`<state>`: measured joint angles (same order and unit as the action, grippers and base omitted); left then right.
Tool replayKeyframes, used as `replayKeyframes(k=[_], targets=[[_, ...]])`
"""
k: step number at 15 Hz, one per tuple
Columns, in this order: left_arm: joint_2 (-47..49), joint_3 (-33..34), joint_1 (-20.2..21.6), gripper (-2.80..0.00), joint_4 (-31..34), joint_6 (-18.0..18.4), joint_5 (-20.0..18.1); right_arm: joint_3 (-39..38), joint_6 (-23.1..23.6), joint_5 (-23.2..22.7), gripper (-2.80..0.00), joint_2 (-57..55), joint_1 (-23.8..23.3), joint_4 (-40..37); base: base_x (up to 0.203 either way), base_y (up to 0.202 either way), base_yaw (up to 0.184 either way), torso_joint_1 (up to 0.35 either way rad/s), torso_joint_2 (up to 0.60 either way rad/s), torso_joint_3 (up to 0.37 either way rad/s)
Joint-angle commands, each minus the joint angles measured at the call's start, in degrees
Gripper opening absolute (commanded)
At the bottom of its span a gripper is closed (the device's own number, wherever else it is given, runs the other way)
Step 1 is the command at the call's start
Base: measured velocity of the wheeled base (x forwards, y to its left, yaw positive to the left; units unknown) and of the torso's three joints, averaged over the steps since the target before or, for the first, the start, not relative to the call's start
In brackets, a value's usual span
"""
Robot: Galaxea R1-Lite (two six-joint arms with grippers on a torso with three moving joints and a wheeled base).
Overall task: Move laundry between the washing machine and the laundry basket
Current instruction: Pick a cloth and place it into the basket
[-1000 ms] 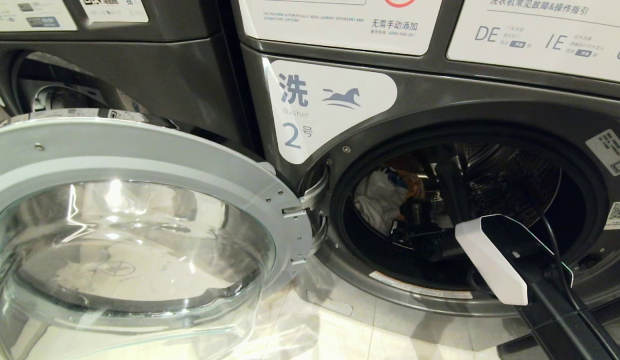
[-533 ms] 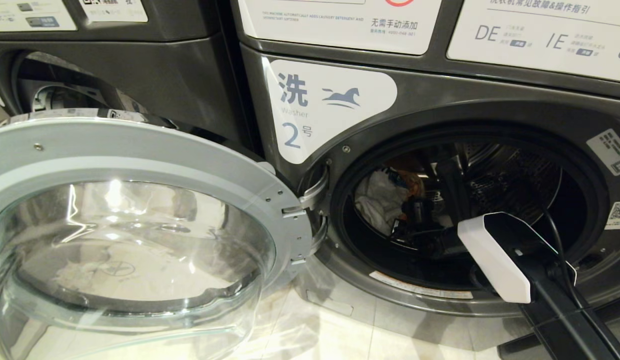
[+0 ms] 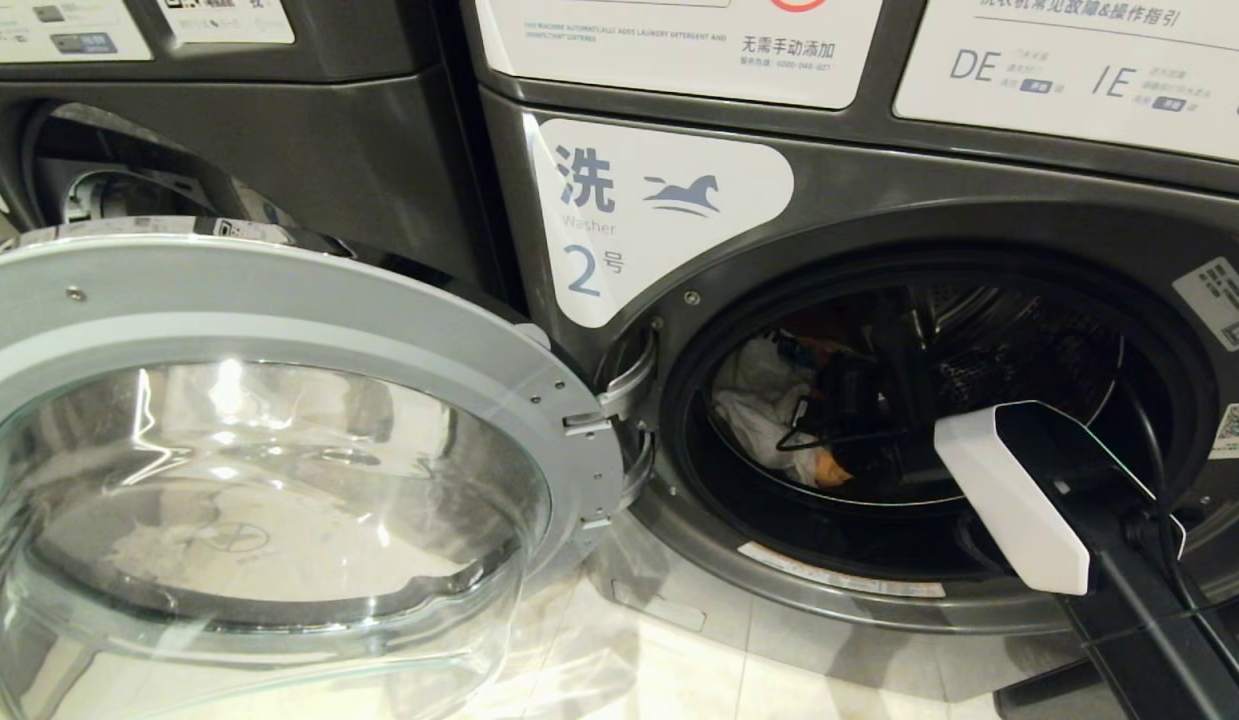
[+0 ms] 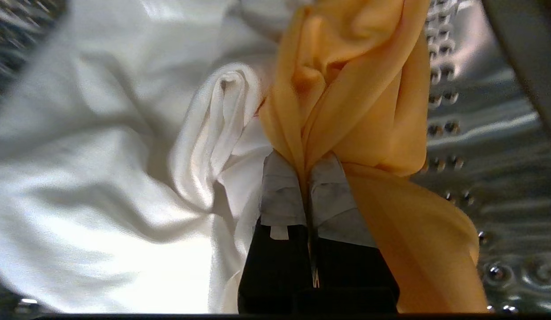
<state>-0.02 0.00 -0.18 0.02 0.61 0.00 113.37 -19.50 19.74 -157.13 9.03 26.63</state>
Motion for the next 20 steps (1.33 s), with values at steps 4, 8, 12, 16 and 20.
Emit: replayKeyframes(k=[4,8,12,16,20], targets=[[-0.1,0.0,0.0,-2.80,0.0,0.0,0.0,-1.9,0.1,0.1,-2.80,6.3,0.0,-0.9,0.000,0.000,0.000,0.000,0.00,0.000],[-0.1,0.0,0.0,-2.80,0.0,0.0,0.0,-12.8,-0.4,0.0,-2.80,15.9,0.7,-3.0,0.000,0.000,0.000,0.000,0.00,0.000],[-0.1,0.0,0.0,-2.80,0.0,0.0,0.0,-31.2,-3.2,1.3,-2.80,27.6,3.2,-2.2,0.000,0.000,0.000,0.000,0.00,0.000],[-0.1,0.0,0.0,-2.80,0.0,0.0,0.0,-51.1,-4.5,1.9,-2.80,39.5,7.9,4.6,0.000,0.000,0.000,0.000,0.00,0.000],[-0.1,0.0,0.0,-2.80,0.1,0.0,0.0,-65.0,-4.6,2.9,-2.80,51.5,12.8,10.1,0.000,0.000,0.000,0.000,0.00,0.000]])
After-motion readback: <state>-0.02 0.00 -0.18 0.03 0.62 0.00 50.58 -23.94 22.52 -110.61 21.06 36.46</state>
